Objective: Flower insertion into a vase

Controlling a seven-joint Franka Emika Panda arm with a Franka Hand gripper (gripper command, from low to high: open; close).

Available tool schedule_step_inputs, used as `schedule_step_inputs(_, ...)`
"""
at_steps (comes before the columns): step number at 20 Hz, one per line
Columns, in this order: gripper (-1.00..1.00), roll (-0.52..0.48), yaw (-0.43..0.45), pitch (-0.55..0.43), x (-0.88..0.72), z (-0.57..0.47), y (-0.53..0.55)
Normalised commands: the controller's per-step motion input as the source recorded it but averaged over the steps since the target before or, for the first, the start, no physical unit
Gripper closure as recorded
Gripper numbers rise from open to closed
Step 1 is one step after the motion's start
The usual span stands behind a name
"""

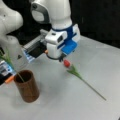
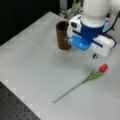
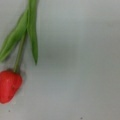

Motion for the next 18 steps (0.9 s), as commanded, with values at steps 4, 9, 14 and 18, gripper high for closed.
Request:
schedule_step_inputs(4,-1.0,0.059,-0.02,-0.038,0.28,-0.27,0.14)
schedule_step_inputs(9,-1.0,-0.025,-0.03,0.099,0.27,-0.22,0.21)
schedule_step_inputs(14,-1.0,-0.114,-0.004,0.166,0.3,-0.21,0.25)
schedule_step_inputs(18,-1.0,-0.15,0.06,0.052,0.33,-0.23,0.19)
